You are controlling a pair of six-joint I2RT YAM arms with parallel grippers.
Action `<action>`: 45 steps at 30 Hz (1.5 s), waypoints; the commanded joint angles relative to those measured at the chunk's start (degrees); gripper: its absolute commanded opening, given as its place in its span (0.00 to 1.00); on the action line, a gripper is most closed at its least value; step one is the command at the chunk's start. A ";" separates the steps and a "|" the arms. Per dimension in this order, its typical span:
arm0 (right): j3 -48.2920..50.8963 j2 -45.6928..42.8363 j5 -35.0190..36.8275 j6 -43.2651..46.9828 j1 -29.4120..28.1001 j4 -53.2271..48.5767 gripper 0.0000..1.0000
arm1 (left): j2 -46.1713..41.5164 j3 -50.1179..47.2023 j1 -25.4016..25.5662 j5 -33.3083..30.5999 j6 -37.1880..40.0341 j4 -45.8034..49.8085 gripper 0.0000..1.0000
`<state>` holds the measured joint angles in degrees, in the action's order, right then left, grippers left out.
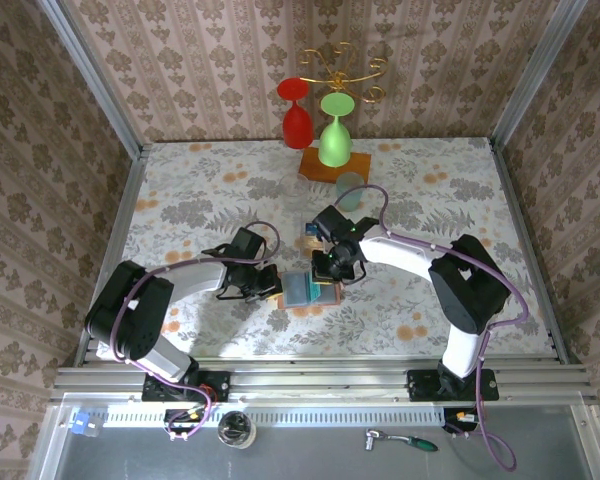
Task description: Take the credit cards out of the card holder
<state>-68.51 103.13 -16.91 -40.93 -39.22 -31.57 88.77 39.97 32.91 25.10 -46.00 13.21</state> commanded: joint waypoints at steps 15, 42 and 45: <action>-3.80 -8.91 4.17 12.16 1.90 -8.98 0.03 | -6.26 0.46 -1.92 -1.81 2.05 4.81 0.03; -29.44 4.42 20.61 88.09 5.82 -26.60 0.00 | -8.27 1.81 -4.52 -2.46 2.46 6.28 0.04; -34.74 8.26 19.63 89.45 6.30 -28.07 0.00 | -8.10 1.65 -5.11 -2.54 2.44 6.34 0.04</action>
<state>-99.20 108.44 2.81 44.23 -33.30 -55.83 81.19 40.29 28.64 23.40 -44.91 18.04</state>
